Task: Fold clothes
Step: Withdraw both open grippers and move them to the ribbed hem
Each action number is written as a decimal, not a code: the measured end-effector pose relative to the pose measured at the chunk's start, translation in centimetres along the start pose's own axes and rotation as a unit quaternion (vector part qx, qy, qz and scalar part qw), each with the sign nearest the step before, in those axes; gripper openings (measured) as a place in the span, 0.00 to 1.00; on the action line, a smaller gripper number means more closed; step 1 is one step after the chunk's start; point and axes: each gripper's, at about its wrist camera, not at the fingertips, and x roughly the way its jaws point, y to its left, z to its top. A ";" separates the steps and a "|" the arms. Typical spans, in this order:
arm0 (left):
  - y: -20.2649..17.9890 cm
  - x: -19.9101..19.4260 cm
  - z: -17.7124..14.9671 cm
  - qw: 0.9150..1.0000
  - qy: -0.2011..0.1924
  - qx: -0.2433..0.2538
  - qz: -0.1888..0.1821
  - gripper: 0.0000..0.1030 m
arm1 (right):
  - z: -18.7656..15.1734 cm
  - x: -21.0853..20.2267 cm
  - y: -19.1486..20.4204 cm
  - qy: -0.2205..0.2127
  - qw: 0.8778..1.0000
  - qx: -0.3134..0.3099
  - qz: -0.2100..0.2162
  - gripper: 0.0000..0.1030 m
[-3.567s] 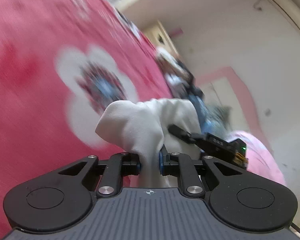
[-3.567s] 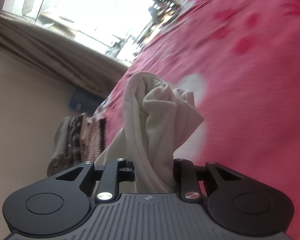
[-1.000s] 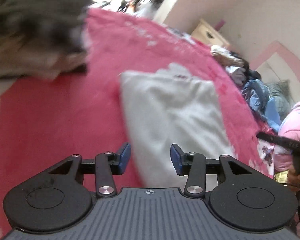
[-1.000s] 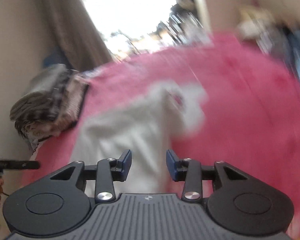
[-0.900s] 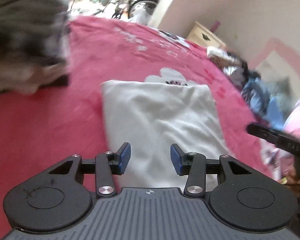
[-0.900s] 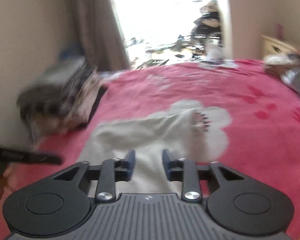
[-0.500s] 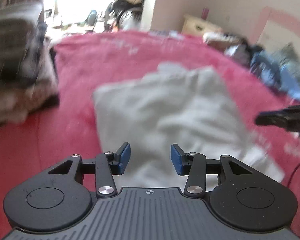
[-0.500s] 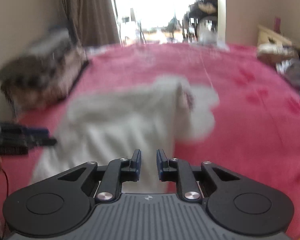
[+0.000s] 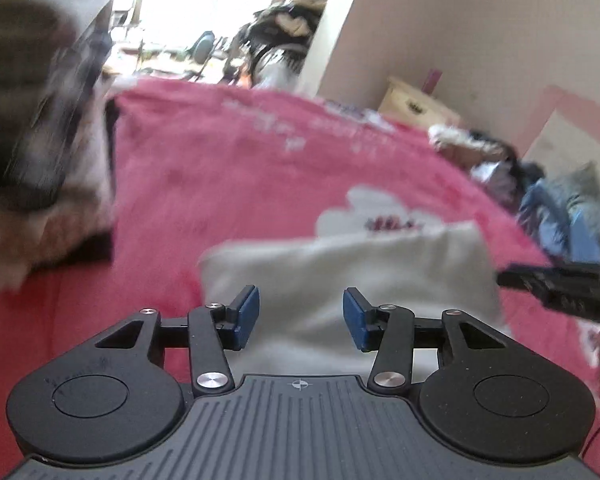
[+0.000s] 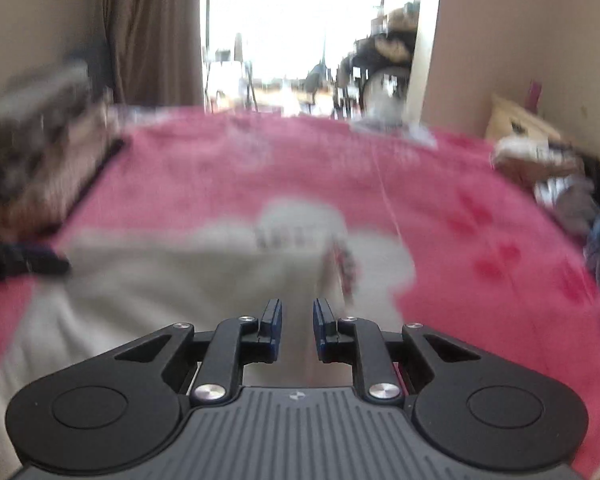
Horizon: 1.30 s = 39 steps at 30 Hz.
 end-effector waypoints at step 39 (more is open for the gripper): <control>-10.0 -5.1 -8.6 0.977 0.191 0.074 0.052 0.50 | -8.3 -12.1 3.0 0.107 0.987 0.069 0.099 0.15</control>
